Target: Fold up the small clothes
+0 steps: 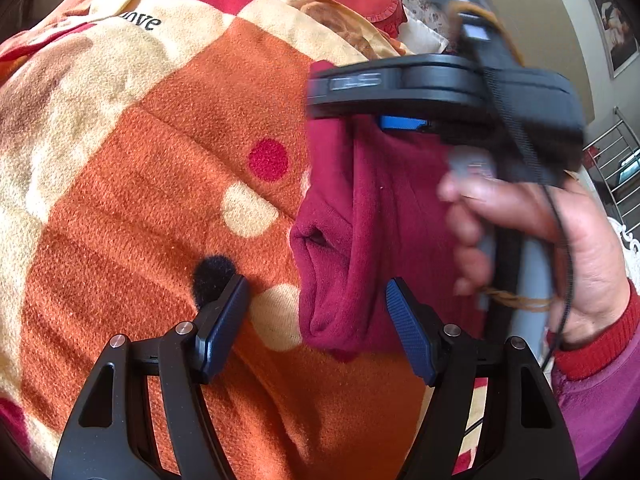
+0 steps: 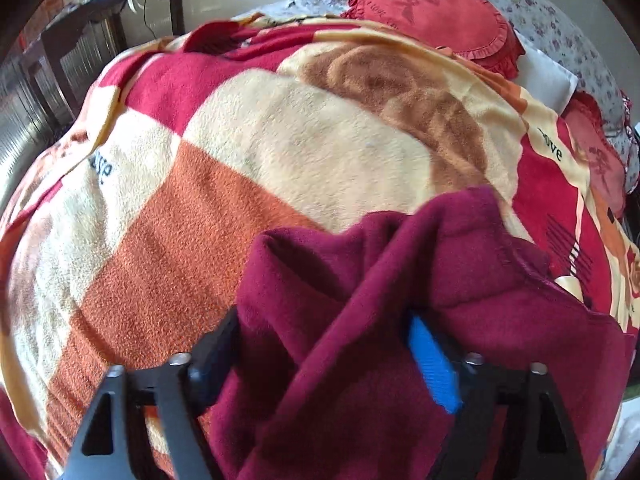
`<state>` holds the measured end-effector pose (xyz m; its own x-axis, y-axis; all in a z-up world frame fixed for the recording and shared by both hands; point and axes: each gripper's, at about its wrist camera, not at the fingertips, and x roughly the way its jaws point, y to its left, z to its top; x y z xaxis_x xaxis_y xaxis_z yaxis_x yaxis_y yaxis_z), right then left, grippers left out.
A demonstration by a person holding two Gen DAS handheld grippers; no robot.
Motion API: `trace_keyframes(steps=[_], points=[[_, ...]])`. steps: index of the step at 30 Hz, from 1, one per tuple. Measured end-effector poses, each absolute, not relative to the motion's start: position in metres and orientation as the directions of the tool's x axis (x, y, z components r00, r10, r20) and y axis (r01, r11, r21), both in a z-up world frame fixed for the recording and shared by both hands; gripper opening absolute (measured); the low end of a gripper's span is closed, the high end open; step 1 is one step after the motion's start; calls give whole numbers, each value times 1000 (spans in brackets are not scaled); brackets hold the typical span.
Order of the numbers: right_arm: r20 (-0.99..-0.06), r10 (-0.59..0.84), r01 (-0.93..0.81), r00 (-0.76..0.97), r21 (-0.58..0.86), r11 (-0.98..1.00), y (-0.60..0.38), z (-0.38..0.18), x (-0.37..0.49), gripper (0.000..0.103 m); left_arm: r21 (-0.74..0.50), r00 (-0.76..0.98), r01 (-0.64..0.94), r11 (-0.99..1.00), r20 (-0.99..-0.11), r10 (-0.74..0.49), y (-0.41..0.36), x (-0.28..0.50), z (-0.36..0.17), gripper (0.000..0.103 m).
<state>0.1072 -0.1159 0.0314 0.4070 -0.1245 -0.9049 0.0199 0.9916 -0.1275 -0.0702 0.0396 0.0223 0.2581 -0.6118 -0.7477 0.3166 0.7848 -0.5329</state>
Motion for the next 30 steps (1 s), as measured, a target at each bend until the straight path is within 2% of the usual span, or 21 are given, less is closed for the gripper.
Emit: trace_keyframes(steps=[1,3,5,7,10,25,27,28,30], points=[[-903,-94,22,420,-93,995,-124,37,103,49,-527,258,318,788,-751,-607,39,-68,25,71],[-897,24,38,442,46,998,-145,47,98,27,-511,266,318,799,-760,-592,34,-65,28,71],[-872,143,62,467,194,979,-170,58,91,22,-500,273,321,804,-764,-584,30,-62,31,75],[-851,200,73,485,268,961,-183,63,82,21,-495,280,327,805,-763,-583,24,-59,34,79],[-837,237,77,493,313,947,-188,64,76,20,-464,290,347,815,-773,-564,10,-54,34,79],[-817,271,56,508,346,937,-193,62,71,20,-391,302,372,842,-806,-508,-21,-41,28,78],[-814,271,57,514,348,936,-194,63,69,20,-406,295,385,829,-797,-528,-25,-40,28,58],[-811,272,55,517,348,936,-194,64,68,20,-426,274,395,814,-791,-547,-29,-40,29,40],[-802,281,45,527,357,933,-195,68,63,20,-426,271,420,802,-784,-558,-35,-43,36,31]])
